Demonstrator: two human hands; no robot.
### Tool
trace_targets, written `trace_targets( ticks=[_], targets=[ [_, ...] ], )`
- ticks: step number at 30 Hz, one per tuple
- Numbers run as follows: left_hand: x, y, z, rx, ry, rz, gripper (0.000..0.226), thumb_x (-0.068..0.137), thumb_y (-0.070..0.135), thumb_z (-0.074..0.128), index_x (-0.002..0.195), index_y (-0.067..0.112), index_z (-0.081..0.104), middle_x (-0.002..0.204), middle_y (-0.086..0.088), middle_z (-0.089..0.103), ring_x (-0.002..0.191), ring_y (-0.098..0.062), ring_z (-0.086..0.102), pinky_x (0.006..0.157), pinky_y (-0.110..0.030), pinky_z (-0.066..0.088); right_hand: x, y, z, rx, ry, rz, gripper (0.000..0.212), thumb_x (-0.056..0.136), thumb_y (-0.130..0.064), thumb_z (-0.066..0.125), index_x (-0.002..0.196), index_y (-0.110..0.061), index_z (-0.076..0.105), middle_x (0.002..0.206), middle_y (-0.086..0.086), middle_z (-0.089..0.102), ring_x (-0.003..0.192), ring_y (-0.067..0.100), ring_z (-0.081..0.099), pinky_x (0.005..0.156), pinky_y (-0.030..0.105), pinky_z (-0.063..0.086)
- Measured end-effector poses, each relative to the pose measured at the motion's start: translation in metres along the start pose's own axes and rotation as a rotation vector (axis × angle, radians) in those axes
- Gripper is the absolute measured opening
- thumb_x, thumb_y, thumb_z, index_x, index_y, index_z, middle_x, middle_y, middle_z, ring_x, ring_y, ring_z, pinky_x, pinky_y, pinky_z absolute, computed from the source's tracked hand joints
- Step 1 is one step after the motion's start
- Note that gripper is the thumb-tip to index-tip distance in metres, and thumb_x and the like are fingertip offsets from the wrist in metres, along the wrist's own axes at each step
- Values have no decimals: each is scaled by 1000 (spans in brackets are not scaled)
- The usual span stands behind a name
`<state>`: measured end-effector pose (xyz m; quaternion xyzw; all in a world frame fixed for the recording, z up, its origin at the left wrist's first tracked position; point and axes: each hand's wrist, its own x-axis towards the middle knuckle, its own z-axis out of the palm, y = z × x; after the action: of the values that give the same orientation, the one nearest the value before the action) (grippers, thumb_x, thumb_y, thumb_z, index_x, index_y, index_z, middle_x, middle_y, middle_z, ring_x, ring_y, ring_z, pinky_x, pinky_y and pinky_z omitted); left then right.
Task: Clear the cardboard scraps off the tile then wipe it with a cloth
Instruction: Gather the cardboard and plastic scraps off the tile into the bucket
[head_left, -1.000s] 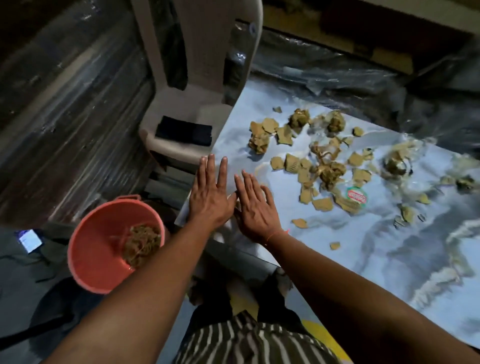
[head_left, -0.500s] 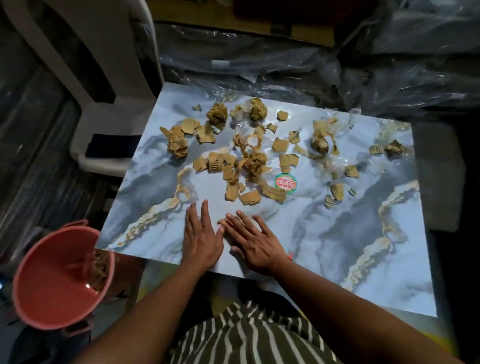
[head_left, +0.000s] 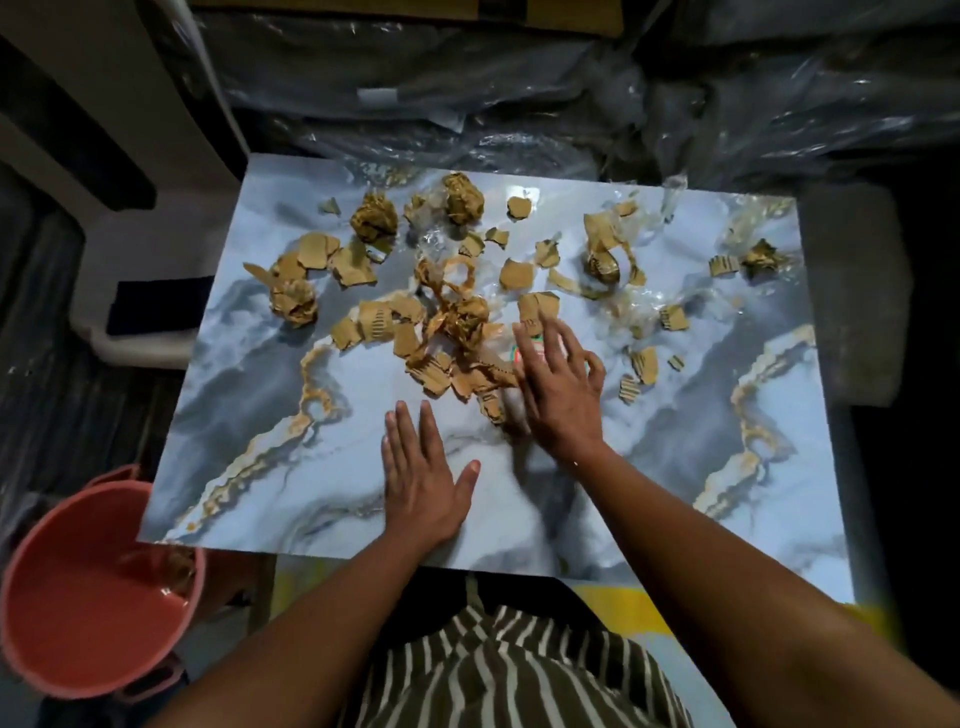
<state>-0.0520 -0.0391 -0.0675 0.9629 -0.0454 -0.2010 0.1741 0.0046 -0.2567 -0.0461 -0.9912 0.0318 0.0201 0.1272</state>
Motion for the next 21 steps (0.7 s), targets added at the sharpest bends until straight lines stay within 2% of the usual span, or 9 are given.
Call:
trace_targets(
  ticks=[3, 5, 8, 10, 13, 15, 18, 21],
  targets=[
    [13, 15, -6, 59, -19, 146, 110, 90, 78, 38, 160, 19, -23, 164, -16, -36, 151, -35, -35, 124, -49, -15, -9, 32, -9, 151, 75, 372, 58, 110, -45, 30, 165, -33, 16, 174, 3, 7, 159, 25, 11, 121, 54, 19],
    [25, 24, -13, 96, -41, 298, 106, 91, 74, 45, 161, 28, -19, 164, -14, -35, 150, -36, -35, 124, -51, -15, -14, 63, -12, 189, 93, 565, 61, 109, -46, 28, 166, -26, 16, 174, 7, 6, 158, 29, 12, 121, 58, 24],
    [45, 36, -21, 194, -49, 648, 90, 95, 64, 49, 164, 36, -3, 170, -14, -20, 154, -40, -24, 126, -59, -1, -21, 107, -18, 152, 66, 720, 67, 108, -50, 27, 166, -21, 11, 174, 12, 2, 159, 32, 10, 120, 61, 25],
    [56, 42, -18, 316, -98, 836, 81, 99, 62, 44, 164, 39, 1, 172, -11, -14, 156, -39, -18, 126, -55, -2, -25, 125, -18, 162, 28, 771, 71, 108, -54, 29, 166, -24, 3, 173, 12, -1, 159, 32, 5, 122, 61, 19],
    [64, 41, -9, 463, -133, 942, 76, 99, 68, 34, 164, 38, 8, 172, -9, -8, 158, -32, -15, 128, -52, -2, -27, 128, -12, 152, -92, 775, 75, 106, -61, 24, 166, -24, -3, 173, 13, -3, 160, 34, -4, 126, 60, 6],
    [69, 39, -8, 494, -134, 898, 80, 98, 74, 28, 165, 34, 9, 173, -6, -2, 159, -29, -12, 128, -51, 1, -26, 116, -5, 173, -150, 728, 77, 105, -63, 20, 166, -22, -4, 173, 10, -9, 159, 33, -12, 126, 59, -3],
    [80, 39, -14, 469, -67, 751, 87, 97, 76, 24, 165, 23, 12, 173, -7, 6, 159, -29, -5, 128, -50, 0, -24, 88, 2, 241, -175, 588, 77, 104, -63, 19, 166, -24, -6, 173, 4, -11, 159, 29, -15, 125, 56, -8],
    [90, 45, -21, 501, -68, 745, 90, 97, 75, 24, 164, 15, 20, 173, -9, 6, 159, -31, -1, 127, -51, 3, -24, 64, 5, 338, -155, 427, 74, 106, -58, 24, 165, -27, -8, 174, 0, -10, 159, 23, -14, 126, 50, -8]
  ],
)
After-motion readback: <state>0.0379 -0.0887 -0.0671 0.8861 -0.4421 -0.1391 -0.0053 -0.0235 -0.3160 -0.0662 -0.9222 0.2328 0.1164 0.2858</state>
